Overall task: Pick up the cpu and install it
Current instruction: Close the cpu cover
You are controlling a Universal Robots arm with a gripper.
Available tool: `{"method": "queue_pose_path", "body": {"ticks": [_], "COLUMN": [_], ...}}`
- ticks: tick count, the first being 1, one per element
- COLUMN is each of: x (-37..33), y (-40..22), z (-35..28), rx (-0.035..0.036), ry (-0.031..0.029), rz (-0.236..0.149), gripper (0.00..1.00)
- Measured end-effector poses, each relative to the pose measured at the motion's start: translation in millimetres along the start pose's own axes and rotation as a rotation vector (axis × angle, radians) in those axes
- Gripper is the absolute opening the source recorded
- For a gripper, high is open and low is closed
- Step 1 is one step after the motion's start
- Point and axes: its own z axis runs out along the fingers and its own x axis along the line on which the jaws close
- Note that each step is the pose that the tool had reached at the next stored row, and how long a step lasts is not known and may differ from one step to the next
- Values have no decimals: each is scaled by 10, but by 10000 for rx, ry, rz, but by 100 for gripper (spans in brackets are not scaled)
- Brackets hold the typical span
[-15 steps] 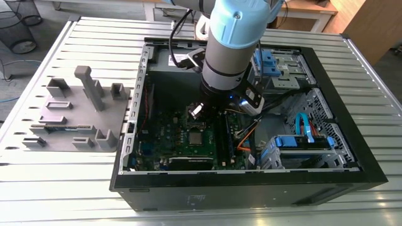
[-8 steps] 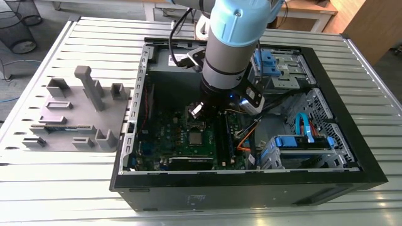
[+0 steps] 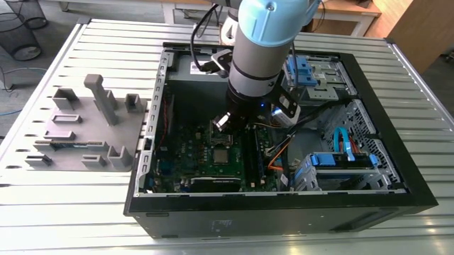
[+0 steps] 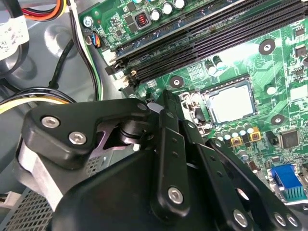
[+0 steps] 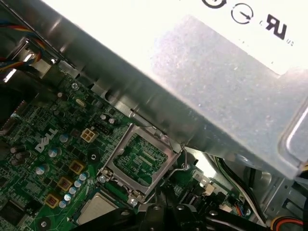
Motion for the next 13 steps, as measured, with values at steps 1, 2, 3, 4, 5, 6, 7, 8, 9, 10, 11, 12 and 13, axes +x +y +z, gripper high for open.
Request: {"method": "queue_pose_path", "body": {"ticks": [1,2,3,4,5,6,7,8,9,10,11,12,13], "x": [0,1,0,0,0,0,-1,-2,-3,-4,-4,-3,-3], "y": [0,-1,-2,-3,-4,-5,-6,-7,-9,-10,-11,-11,-12], "z": [4,9,16,23,31,37,43,49,54,59,65,72,79], "rx": [0,4,6,5,5,5,5,5,5,5,5,5,5], "ry": [1,8,10,11,11,11,11,11,12,11,11,10,10], "rz": [-14,-35,-48,-51,-51,-53,-53,-52,-52,-53,-53,-52,-53], "gripper": [11,11,11,11,11,11,11,11,11,11,11,11,11]}}
